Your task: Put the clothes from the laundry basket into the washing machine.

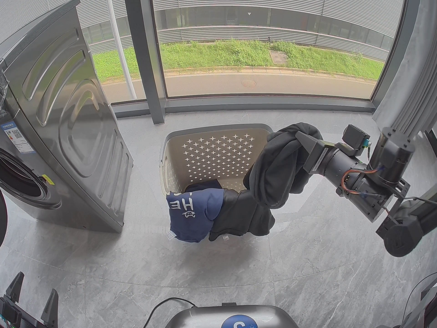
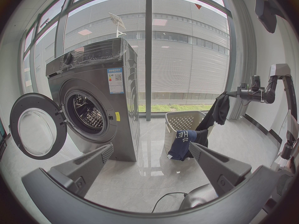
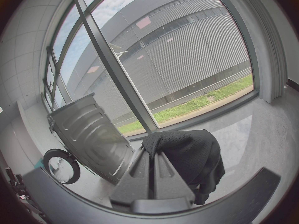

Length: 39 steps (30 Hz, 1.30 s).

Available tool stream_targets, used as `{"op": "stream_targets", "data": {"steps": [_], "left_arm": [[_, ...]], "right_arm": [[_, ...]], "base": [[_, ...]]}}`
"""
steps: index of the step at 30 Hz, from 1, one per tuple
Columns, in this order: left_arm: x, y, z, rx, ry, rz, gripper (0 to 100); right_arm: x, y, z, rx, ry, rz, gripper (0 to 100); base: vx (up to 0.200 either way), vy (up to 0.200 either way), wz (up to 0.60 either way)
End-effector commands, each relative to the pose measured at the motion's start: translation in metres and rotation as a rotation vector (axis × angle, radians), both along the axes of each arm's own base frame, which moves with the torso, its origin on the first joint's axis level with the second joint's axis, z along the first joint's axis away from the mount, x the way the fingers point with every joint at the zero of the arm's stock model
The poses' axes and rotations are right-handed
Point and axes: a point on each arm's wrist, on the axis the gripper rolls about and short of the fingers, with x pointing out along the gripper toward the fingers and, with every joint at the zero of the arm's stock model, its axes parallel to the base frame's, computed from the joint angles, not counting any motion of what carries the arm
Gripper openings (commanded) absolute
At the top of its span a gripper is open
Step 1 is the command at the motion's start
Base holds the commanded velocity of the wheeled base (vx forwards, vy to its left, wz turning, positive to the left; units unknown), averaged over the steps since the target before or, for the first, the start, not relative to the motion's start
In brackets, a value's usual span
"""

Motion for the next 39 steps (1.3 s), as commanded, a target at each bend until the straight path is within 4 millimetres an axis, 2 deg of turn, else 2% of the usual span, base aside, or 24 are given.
{"op": "stream_targets", "data": {"steps": [1,4,11,19,25,39], "left_arm": [[0.000,0.000,-0.004,0.000,0.001,0.000,100],[0.000,0.000,-0.004,0.000,0.001,0.000,100],[0.000,0.000,-0.004,0.000,0.001,0.000,100],[0.000,0.000,-0.004,-0.002,0.001,0.000,100],[0.000,0.000,-0.004,0.000,0.001,0.000,100],[0.000,0.000,-0.004,-0.002,0.001,0.000,100]], "right_arm": [[-0.029,-0.008,0.029,0.043,-0.079,0.019,0],[-0.033,-0.014,0.031,0.043,-0.084,0.011,0],[-0.043,-0.018,0.017,-0.029,-0.069,0.022,0],[-0.053,-0.020,0.029,-0.006,-0.108,0.036,0],[-0.053,-0.018,0.027,-0.011,-0.100,0.040,0],[-0.055,-0.014,0.026,-0.009,-0.097,0.052,0]], "base": [[0.000,0.000,0.00],[0.000,0.000,0.00],[-0.200,0.000,0.00],[-0.200,0.000,0.00],[0.000,0.000,0.00],[0.000,0.200,0.00]]}}
